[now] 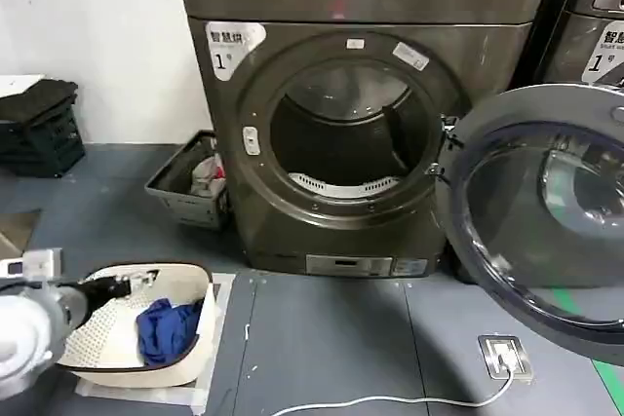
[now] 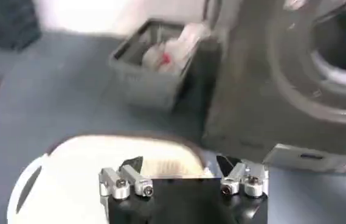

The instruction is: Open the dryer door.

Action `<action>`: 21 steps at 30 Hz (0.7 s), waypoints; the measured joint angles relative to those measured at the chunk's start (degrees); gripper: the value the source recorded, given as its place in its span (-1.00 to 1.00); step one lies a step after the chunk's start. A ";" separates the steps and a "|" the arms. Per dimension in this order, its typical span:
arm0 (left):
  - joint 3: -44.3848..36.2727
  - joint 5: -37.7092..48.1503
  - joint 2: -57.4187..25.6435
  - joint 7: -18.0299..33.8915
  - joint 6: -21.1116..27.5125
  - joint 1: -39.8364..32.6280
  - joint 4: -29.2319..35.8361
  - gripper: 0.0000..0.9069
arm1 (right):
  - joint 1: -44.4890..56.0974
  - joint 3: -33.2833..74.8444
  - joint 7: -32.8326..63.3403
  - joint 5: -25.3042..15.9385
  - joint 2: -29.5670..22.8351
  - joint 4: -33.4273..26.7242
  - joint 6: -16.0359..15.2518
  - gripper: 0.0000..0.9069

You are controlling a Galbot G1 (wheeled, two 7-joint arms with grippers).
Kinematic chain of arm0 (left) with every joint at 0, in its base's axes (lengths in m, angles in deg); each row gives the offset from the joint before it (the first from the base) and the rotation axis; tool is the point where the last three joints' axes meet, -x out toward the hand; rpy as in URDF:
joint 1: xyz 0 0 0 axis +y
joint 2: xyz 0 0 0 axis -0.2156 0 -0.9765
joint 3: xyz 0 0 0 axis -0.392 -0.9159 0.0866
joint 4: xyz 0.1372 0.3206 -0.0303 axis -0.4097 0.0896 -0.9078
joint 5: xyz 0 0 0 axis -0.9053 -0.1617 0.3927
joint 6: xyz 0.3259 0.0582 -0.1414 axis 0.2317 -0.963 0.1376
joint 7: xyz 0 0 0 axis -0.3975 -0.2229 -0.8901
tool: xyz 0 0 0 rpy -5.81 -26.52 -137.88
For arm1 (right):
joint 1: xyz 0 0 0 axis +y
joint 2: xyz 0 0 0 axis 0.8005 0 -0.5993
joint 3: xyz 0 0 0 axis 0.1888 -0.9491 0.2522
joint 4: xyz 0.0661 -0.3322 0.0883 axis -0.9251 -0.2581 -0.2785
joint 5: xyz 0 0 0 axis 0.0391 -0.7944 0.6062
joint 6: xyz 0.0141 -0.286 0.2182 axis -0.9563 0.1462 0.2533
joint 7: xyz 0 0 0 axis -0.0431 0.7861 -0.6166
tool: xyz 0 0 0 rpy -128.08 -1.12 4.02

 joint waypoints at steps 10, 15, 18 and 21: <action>-3.83 15.02 -3.42 10.79 -0.03 -1.90 -5.72 1.00 | 0.70 0.09 -0.78 0.93 0.01 -0.69 2.30 1.00; -6.65 20.25 -4.54 12.50 -0.03 -3.66 -9.10 1.00 | 0.71 0.05 -1.37 0.81 0.00 -0.83 3.12 1.00; -7.73 21.81 -5.22 12.95 -0.04 -4.63 -10.49 1.00 | 0.57 -0.09 -1.66 0.73 -0.20 -0.79 3.64 1.00; -8.55 22.48 -5.38 13.15 -0.04 -5.45 -11.43 1.00 | 0.44 -0.39 -1.75 0.62 -0.34 -0.88 4.02 1.00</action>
